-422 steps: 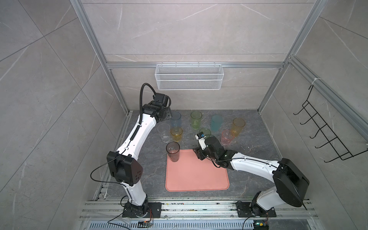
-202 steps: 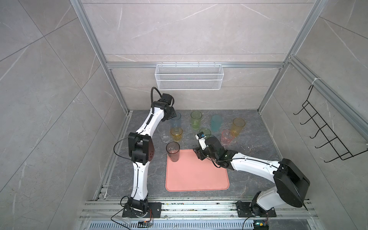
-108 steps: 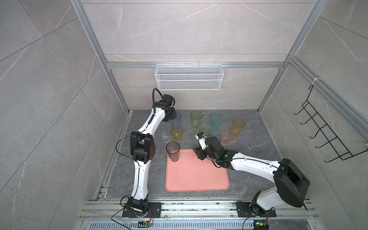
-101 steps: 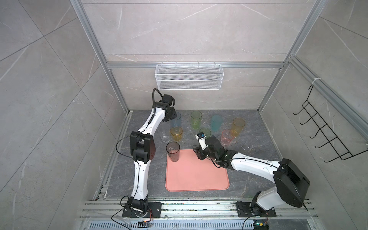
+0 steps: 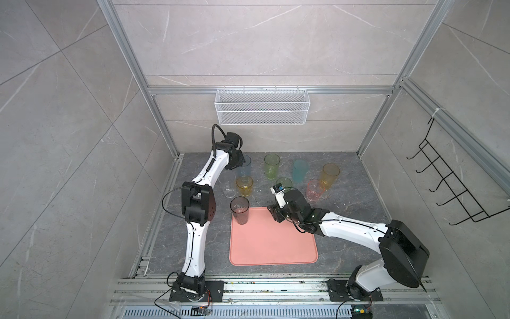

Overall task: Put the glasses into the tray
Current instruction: 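Lower the left gripper onto the pale blue cup's rim and close it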

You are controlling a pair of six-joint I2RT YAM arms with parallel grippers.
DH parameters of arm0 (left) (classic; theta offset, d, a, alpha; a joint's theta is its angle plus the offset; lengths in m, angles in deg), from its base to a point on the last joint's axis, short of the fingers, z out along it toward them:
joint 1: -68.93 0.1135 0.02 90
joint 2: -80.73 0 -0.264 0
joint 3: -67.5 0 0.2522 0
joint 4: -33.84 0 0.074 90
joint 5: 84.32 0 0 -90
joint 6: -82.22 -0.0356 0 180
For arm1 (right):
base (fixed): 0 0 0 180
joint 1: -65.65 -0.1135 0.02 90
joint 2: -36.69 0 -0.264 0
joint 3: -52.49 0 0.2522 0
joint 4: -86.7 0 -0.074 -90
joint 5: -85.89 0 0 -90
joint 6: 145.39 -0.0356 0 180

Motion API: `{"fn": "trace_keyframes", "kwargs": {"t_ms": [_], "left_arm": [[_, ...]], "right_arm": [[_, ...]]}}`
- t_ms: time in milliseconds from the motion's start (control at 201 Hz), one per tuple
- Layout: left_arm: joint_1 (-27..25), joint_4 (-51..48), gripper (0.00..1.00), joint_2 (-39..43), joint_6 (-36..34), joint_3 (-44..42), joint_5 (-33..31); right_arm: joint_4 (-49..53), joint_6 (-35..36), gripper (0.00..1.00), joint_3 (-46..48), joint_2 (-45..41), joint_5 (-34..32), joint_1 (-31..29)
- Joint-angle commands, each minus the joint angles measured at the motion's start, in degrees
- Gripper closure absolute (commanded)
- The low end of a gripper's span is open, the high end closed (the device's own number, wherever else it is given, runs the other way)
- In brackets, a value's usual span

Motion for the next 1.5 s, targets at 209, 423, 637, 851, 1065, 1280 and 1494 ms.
{"fn": "trace_keyframes", "kwargs": {"t_ms": [209, 423, 637, 851, 1065, 1280, 1494], "left_arm": [[0.36, 0.70, 0.81, 0.11, 0.69, 1.20, 0.68], [0.39, 0.77, 0.84, 0.13, 0.98, 1.17, 0.68], [0.57, 0.86, 0.87, 0.38, 0.92, 1.22, 0.77], [0.79, 0.98, 0.89, 0.55, 0.86, 1.17, 0.85], [1.19, 1.14, 0.93, 1.06, 0.89, 1.16, 0.94], [2.44, 0.87, 1.00, 3.14, 0.18, 0.77, -0.16], [6.54, 2.90, 1.00, 10.38, -0.48, -6.13, -1.81]], "right_arm": [[-0.55, -1.25, 0.41, 0.10, -0.96, 0.25, -0.55], [-0.42, -1.25, 0.41, -0.01, -0.78, 0.33, -0.56], [-0.29, -1.35, 0.42, -0.17, -0.52, 0.34, -0.64], [-0.02, -1.22, 0.42, -0.52, -0.30, 0.34, -0.62], [0.02, -1.23, 0.41, -0.57, -0.01, 0.34, -0.57], [0.15, -1.14, 0.42, -0.69, 0.09, 0.34, -0.64], [0.24, -1.12, 0.42, -0.75, 0.08, 0.25, -0.65]]}}
